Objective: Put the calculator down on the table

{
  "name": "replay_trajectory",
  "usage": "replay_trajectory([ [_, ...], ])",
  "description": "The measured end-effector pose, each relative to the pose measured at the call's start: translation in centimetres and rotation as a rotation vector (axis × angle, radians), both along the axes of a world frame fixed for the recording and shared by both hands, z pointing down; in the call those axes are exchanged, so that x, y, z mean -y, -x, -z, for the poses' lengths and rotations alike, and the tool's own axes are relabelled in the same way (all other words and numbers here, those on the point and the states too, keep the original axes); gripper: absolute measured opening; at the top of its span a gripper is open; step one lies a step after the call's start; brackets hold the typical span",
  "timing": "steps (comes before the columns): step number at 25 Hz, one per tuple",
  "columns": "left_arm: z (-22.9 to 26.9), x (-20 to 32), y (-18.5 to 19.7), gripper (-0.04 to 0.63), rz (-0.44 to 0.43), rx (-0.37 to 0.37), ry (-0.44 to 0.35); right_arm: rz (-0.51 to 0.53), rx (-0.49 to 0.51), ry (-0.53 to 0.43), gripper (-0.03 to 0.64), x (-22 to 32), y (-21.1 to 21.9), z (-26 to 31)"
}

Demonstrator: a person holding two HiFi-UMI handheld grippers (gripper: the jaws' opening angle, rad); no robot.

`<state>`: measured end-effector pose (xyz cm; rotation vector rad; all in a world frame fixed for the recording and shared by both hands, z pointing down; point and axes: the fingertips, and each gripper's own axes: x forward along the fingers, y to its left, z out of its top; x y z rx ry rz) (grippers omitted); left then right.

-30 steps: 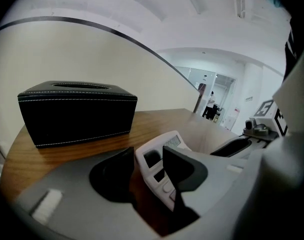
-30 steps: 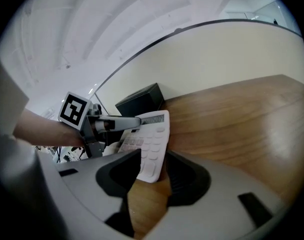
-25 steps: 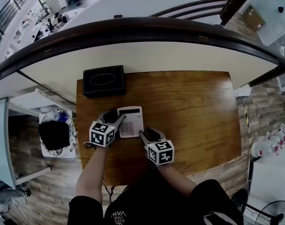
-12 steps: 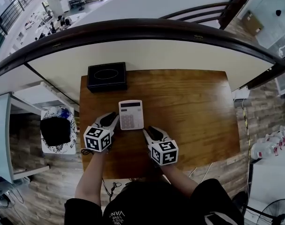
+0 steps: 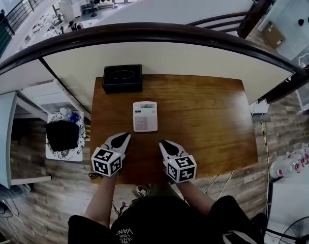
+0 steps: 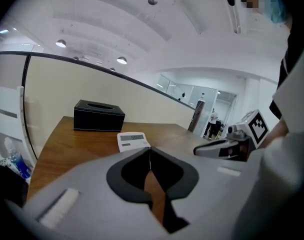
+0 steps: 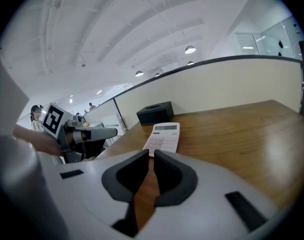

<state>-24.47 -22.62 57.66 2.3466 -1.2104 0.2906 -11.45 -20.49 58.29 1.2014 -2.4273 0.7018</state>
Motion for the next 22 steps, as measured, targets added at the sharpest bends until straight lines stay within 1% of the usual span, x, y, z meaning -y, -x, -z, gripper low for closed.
replay_trajectory([
  [4,0.5,-3.0,0.3,0.012,0.023,-0.031,-0.004,0.012,0.001,-0.015,0.040,-2.0,0.2,0.7],
  [8,0.6,-5.7,0.9,0.012,0.047,-0.044,-0.004,0.023,-0.001,-0.022,0.038,-3.8,0.6,0.9],
  [17,1.9,-11.0,2.4,0.012,0.149,-0.071,-0.044,0.048,0.005,-0.038,0.037,-7.6,1.0,1.8],
  [22,2.3,-13.6,2.8,0.012,0.171,-0.048,-0.072,0.062,-0.003,-0.050,0.035,-9.4,1.1,2.2],
])
